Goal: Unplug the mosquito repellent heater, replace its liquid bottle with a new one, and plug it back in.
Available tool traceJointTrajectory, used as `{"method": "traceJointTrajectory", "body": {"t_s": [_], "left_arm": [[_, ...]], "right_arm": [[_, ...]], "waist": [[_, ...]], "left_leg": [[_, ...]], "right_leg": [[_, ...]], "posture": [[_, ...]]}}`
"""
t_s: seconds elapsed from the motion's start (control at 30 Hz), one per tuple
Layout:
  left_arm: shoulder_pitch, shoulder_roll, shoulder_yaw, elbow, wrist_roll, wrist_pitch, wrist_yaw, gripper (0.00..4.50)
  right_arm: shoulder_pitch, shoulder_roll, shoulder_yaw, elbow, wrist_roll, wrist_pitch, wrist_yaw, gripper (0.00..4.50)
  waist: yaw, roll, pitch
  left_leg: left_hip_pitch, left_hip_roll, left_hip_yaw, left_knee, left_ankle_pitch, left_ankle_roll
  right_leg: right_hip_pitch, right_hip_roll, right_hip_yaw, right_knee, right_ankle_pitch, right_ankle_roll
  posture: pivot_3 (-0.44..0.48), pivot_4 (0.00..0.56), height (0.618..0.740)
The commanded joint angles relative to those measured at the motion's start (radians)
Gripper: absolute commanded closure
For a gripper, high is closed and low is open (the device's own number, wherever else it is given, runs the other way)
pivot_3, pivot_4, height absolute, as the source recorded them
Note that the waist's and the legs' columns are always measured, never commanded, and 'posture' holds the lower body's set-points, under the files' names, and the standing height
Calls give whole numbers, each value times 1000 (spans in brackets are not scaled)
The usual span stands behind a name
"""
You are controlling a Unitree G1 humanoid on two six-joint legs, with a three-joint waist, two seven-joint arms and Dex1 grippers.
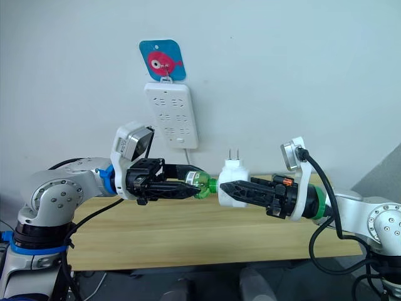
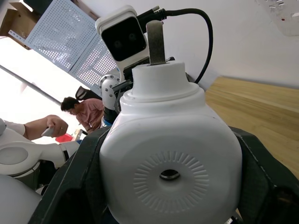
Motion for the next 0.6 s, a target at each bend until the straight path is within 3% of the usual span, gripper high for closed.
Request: {"method": "traceJointTrajectory", "body": {"t_s": [0.03, 0.57, 0.6], "left_arm": [[-10, -7, -5, -21, -6, -8, -10, 2159], [-2, -51, -36, -36, 16, -23, 3, 2164], [0, -57, -40, -36, 24, -29, 2, 2164]], "right_arm": [[-17, 1, 5, -36, 26, -20, -6, 1457], [-75, -18, 58, -27, 19, -2, -52, 1457], [-78, -25, 61, -23, 23, 2, -57, 1107]], "waist": [[0, 0, -1], [0, 0, -1], [0, 0, -1]], "left_leg": [[0, 0, 0, 0, 0, 0], [0, 0, 0, 0, 0, 0], [0, 0, 0, 0, 0, 0]], "right_leg": [[0, 0, 0, 0, 0, 0], [0, 0, 0, 0, 0, 0], [0, 0, 0, 0, 0, 0]], "posture": [[-135, 71, 724], [-142, 77, 724], [-142, 77, 724]]}}
